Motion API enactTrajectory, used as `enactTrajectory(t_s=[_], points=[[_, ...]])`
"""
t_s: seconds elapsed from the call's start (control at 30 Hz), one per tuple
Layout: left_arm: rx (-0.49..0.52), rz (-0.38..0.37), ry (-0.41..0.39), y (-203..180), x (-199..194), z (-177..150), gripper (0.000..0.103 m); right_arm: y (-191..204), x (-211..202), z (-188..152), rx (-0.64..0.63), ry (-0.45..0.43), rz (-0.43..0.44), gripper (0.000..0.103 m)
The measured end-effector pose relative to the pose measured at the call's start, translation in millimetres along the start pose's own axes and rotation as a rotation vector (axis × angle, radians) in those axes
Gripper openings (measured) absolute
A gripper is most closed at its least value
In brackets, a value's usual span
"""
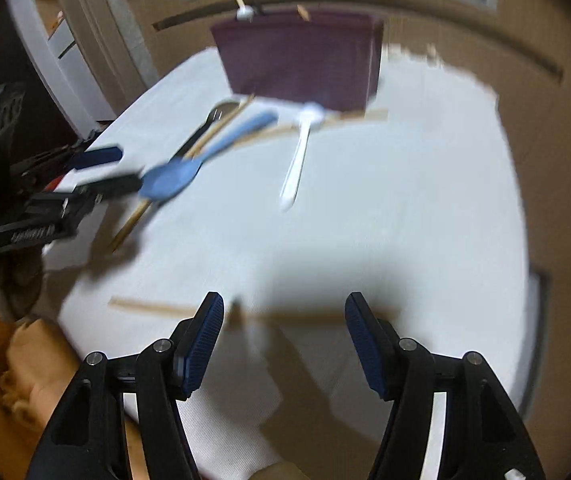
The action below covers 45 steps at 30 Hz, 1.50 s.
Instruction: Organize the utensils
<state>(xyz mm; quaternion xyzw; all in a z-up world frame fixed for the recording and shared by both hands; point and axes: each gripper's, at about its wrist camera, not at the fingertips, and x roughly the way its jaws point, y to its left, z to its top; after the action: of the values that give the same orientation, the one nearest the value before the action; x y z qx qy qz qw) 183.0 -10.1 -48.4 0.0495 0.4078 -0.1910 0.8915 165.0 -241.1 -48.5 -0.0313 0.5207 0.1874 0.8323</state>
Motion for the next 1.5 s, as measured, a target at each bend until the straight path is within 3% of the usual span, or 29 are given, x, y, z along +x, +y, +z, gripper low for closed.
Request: enactTrajectory(t_s=[0.13, 0.27, 0.43, 0.63, 0.77, 0.87, 0.93, 1.17, 1.27, 1.37, 1.5], points=[[0.0, 0.016, -0.025, 0, -8, 3, 0.073, -12, 7, -9, 0.084, 0.069, 0.032, 0.061], [-0.004, 0.025, -0.045, 3, -13, 3, 0.08, -23, 7, -2, 0.161, 0.044, 0.059, 0.061], [-0.031, 0.029, -0.039, 10, -8, 2, 0.08, -20, 21, 22, 0.176, -0.012, 0.004, 0.063], [-0.046, 0.017, -0.025, 15, 1, -1, 0.08, 10, 42, 43, 0.053, -0.033, -0.05, 0.08], [-0.004, -0.03, -0.023, 6, 9, 3, 0.08, 19, 48, 45, 0.025, -0.042, -0.043, 0.097], [0.033, -0.033, -0.001, -1, 21, 8, 0.074, 23, 51, 42, -0.001, -0.049, -0.033, 0.103], [0.058, -0.036, 0.024, -6, 29, 10, 0.069, 21, 50, 38, 0.0, -0.06, -0.024, 0.103], [0.087, -0.024, 0.047, -14, 50, 32, 0.068, 15, 47, 35, 0.042, -0.05, 0.001, 0.103], [0.063, -0.044, 0.044, -11, 54, 49, 0.066, 20, 51, 39, 0.0, -0.014, -0.022, 0.103], [0.042, -0.039, 0.039, -9, 55, 64, 0.057, 25, 54, 40, -0.002, -0.018, -0.07, 0.102], [0.017, -0.055, 0.052, -7, 58, 72, 0.057, 33, 56, 43, -0.044, -0.045, -0.152, 0.084]])
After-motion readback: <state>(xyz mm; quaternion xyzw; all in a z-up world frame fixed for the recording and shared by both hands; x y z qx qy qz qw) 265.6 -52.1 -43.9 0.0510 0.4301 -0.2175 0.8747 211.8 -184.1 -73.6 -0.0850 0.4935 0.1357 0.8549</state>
